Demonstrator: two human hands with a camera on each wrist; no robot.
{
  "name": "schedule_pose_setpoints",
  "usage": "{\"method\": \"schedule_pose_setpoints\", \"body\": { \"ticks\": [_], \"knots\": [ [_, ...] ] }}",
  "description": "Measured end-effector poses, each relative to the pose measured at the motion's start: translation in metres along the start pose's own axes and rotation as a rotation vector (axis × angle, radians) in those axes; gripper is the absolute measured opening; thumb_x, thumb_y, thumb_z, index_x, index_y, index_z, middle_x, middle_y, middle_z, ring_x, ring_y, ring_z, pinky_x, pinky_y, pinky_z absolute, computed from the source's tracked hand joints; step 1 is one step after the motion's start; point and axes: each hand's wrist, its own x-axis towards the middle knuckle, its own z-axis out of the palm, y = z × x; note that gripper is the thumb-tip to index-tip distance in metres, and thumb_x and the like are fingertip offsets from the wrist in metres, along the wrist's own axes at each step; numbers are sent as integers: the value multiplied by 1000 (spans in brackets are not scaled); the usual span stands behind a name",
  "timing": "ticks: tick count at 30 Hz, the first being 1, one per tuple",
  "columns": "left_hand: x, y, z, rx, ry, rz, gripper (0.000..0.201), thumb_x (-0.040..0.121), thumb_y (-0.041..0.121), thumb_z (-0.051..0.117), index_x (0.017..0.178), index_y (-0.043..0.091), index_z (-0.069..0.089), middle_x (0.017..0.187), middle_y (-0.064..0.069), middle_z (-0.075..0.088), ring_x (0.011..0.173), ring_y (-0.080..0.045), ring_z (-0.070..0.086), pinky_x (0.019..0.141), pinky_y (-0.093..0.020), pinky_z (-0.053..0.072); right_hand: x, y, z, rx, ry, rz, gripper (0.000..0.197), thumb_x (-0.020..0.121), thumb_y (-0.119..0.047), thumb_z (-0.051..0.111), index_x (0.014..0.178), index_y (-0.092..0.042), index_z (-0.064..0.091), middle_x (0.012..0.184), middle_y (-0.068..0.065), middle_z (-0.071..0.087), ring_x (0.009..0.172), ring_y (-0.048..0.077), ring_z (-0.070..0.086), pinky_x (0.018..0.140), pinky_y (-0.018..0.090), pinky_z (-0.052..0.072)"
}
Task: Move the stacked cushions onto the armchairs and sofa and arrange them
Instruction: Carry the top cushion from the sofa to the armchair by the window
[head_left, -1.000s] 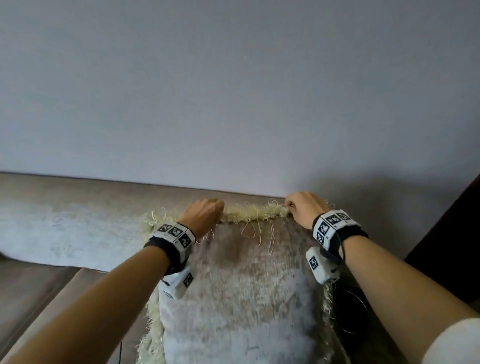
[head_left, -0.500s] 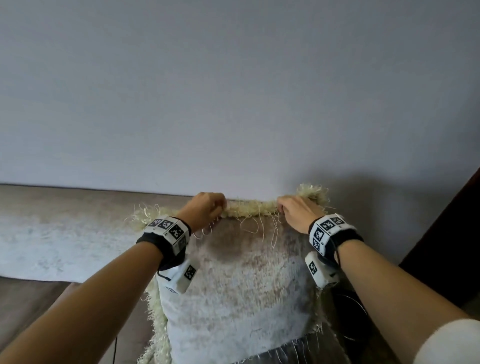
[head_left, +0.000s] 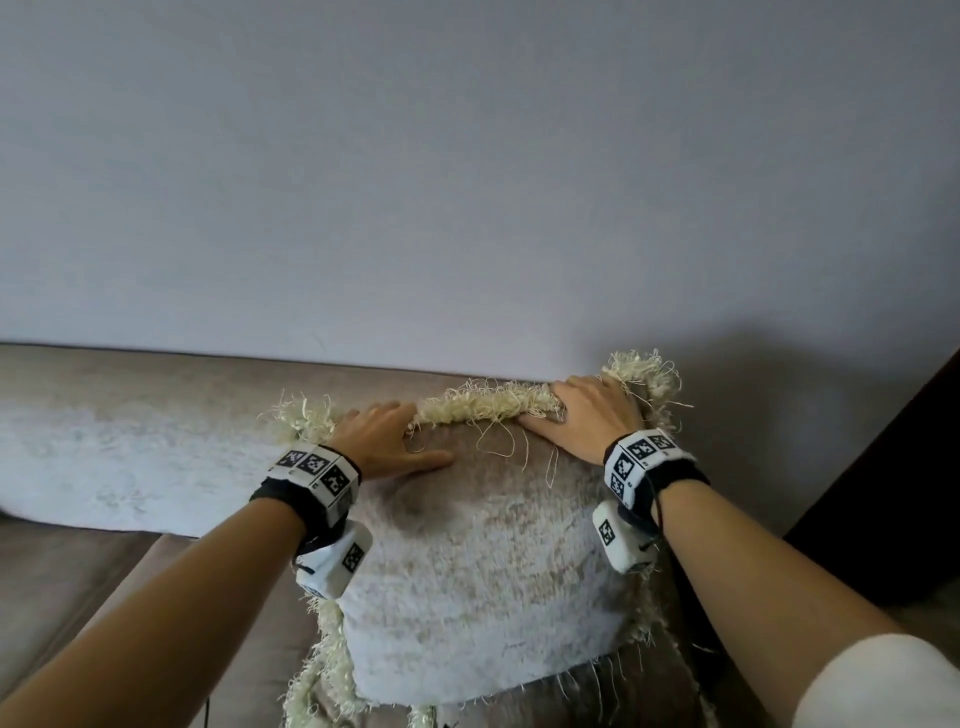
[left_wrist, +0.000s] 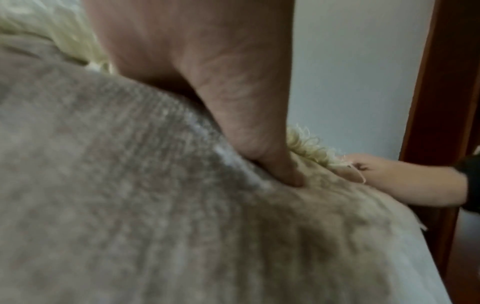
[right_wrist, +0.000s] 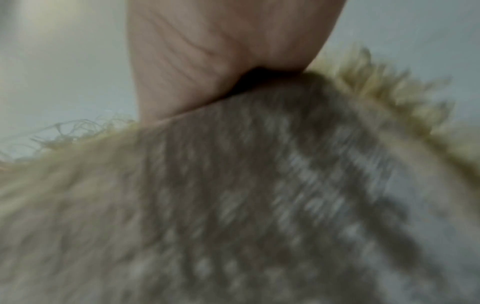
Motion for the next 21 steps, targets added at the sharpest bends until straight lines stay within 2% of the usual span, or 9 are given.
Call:
{"method": "schedule_pose_setpoints", "body": {
  "ticks": [2,4,6,8,10,12,16,19,21],
  "knots": [
    [-7,7,7,-103,-39,-79,60,69,80,49,78,21,45,75,7,52,63,-9,47,55,-23,38,-2,-9,13,47,48,19,59,84,-79,37,87,-25,59,81,-6,63,76,15,57,92,39,44],
    [-10,10,8,-219,-17,-117,49,73,68,63,69,22,45,68,7,54,57,-8,49,48,-22,33,-3,-16,17,62,90,53,51,84,-75,42,77,-27,55,68,-8,57,66,15,55,88,39,45],
    [-17,8,9,-337,9,-173,48,70,64,68,72,18,54,68,4,59,60,-13,58,51,-23,39,-5,-23,16,94,109,54,48,85,-71,50,78,-24,61,61,-8,53,61,16,54,86,38,46],
    [-30,6,6,-390,58,-212,46,70,58,72,82,14,63,73,1,65,67,-18,64,57,-26,48,-4,-32,12,123,175,30,43,84,-64,60,82,-22,67,60,-6,57,61,17,55,84,39,47],
    [-44,5,0,-403,123,-246,42,73,54,71,85,14,65,74,0,67,67,-18,65,58,-27,50,-2,-45,3,156,231,5,35,84,-55,66,92,-20,70,70,-3,67,68,18,59,86,39,44],
    [-59,2,-11,-374,218,-296,39,74,55,70,83,17,65,70,3,65,62,-16,62,54,-24,46,4,-59,-10,183,293,-23,31,84,-46,70,101,-20,71,81,0,72,76,20,62,87,39,42],
    [-103,-7,-33,-376,377,-414,38,72,58,69,87,23,67,76,6,68,66,-14,63,60,-28,52,9,-97,-32,268,426,-90,27,82,-36,75,102,-18,71,86,2,73,80,20,62,88,39,37],
    [-142,-13,-50,-331,509,-500,27,77,45,74,92,23,70,83,8,68,68,-10,62,57,-23,46,2,-135,-48,367,436,-125,23,82,-31,75,98,-16,69,88,1,72,83,20,61,91,40,34],
    [-168,-19,-56,-264,588,-587,17,80,27,77,93,20,69,87,5,67,69,-10,58,53,-17,38,-4,-163,-56,409,435,-154,20,82,-29,75,96,-17,67,88,1,70,84,22,61,91,40,33]
  ]
}}
